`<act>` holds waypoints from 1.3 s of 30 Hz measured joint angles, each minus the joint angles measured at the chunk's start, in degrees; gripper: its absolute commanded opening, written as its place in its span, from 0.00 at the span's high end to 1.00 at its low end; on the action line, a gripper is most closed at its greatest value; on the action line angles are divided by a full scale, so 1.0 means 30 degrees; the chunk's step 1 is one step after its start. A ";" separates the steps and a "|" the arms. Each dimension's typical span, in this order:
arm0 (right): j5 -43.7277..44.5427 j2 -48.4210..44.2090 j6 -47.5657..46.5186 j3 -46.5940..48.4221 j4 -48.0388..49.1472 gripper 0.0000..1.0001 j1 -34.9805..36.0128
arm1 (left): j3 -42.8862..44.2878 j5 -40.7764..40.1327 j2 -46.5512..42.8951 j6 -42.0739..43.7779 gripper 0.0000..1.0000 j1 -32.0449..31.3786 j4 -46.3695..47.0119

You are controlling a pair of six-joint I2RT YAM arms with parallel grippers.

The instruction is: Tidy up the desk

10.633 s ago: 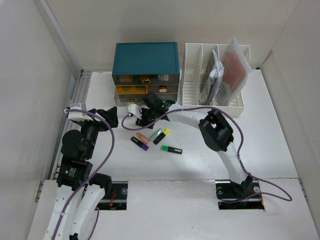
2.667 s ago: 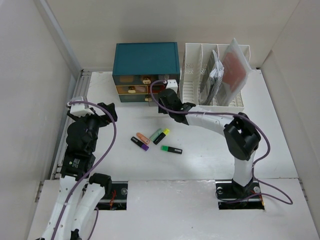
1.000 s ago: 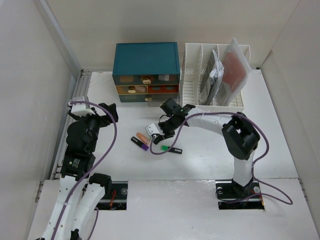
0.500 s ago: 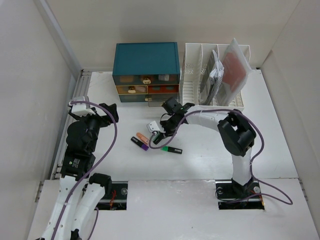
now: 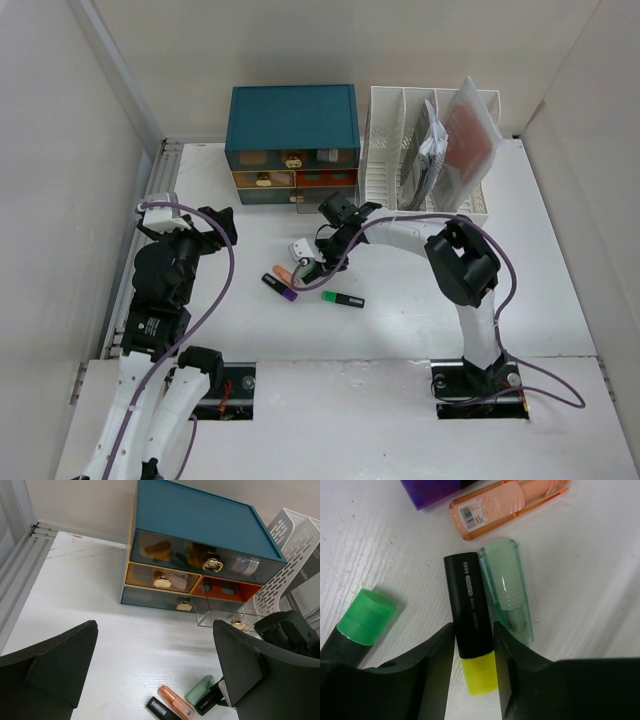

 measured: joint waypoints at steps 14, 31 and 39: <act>-0.0204 0.0583 0.0240 0.0729 -0.1056 0.88 -0.0015 | 0.0000 0.0000 -0.0131 0.0000 0.00 0.0000 0.0000; 0.0459 -0.5209 0.5617 0.2798 0.0743 0.89 -0.0022 | 0.0000 -0.0007 -0.0124 0.0000 0.00 0.0000 0.0000; 0.6091 -0.6309 0.8735 0.2871 0.4954 0.88 -0.0044 | 0.0000 -0.0007 -0.0131 0.0000 0.00 0.0000 0.0000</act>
